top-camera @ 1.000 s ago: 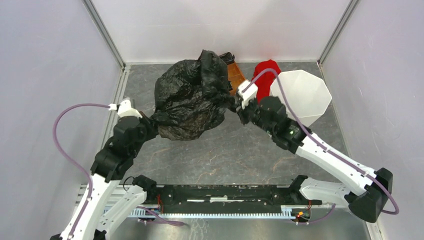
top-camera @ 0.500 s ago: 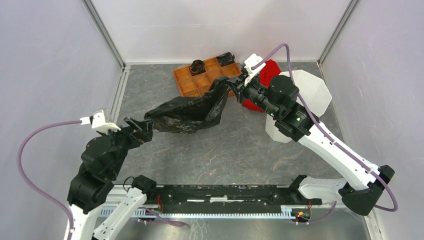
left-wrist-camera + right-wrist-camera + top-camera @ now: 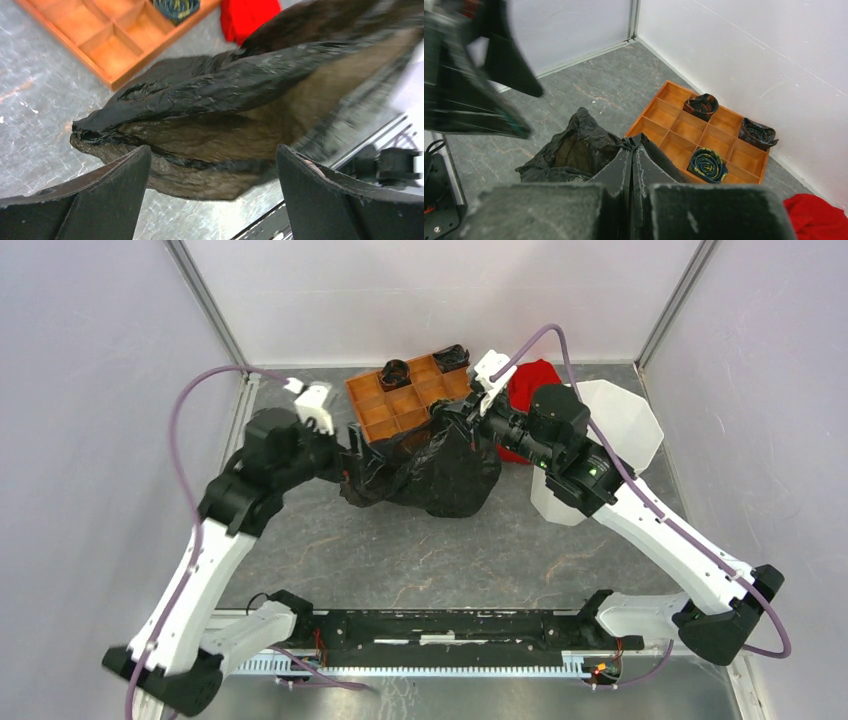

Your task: Put the trash bags into the trash bin

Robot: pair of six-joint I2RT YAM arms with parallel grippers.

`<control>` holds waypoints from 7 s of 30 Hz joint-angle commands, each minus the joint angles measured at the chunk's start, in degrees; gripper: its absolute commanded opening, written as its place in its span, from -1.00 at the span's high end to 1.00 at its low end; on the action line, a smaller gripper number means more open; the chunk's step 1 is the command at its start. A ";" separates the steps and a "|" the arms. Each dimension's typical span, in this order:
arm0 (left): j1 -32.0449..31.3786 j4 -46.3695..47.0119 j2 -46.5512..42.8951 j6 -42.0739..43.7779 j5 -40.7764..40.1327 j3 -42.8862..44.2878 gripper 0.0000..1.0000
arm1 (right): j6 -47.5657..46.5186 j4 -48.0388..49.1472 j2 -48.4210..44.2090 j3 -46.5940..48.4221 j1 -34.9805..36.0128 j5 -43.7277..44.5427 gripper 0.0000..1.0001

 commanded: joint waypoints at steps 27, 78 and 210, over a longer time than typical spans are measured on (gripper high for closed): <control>-11.30 5.83 13.51 6.49 -24.48 10.28 0.94 | -3.20 -0.96 -0.94 1.05 -0.25 -7.10 0.99; -11.20 -3.78 12.05 -13.20 -29.37 16.86 0.96 | 38.07 32.01 9.56 -38.76 16.77 30.78 -0.57; -7.94 2.68 -16.07 -8.75 -52.80 -4.45 0.96 | 5.04 -30.76 -7.51 -4.69 -4.10 50.10 -0.95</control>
